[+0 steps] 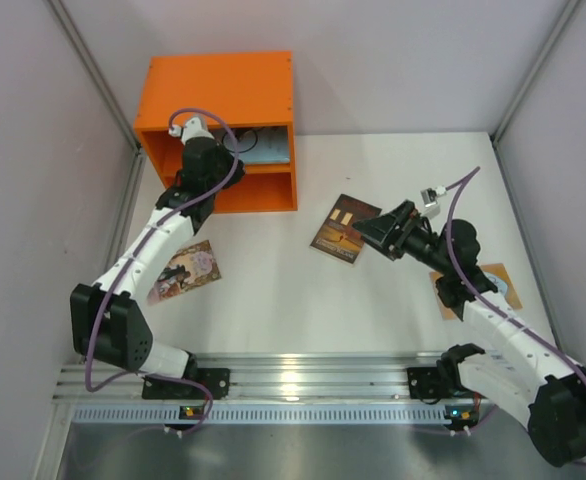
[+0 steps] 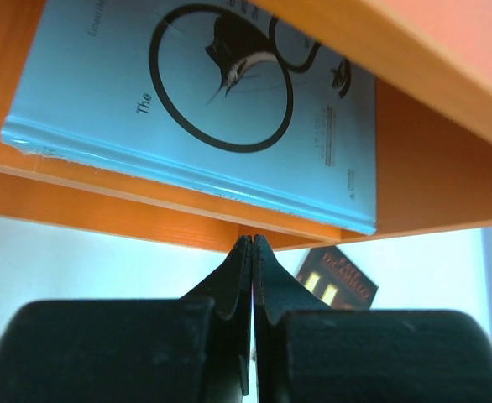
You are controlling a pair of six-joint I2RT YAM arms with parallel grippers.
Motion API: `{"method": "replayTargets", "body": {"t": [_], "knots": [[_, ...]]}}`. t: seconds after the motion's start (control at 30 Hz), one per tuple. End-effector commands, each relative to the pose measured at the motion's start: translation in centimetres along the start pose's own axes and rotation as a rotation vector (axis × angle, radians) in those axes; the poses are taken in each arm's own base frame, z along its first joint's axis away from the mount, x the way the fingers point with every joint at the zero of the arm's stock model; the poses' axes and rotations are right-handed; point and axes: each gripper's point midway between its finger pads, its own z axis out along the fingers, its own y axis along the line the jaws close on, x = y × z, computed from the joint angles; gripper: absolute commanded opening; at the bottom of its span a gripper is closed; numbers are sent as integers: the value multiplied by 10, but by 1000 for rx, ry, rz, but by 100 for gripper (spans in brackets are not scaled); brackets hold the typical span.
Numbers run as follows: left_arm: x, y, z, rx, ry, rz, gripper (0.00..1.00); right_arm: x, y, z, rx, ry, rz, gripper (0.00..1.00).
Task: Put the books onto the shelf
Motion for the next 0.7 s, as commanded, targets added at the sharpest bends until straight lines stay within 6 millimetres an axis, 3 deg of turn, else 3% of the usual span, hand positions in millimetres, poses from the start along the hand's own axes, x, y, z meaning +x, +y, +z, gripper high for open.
{"method": "replayTargets", "body": {"t": [0.0, 0.23, 0.67], "knots": [[-3, -8, 5, 14, -22, 147, 0, -13, 11, 3, -34, -42, -47, 100], [5, -11, 19, 24, -5, 162, 0, -15, 6, 9, -25, -37, -44, 100], [0, -19, 31, 48, -45, 123, 0, -16, 1, 15, -11, -25, -53, 100]]}}
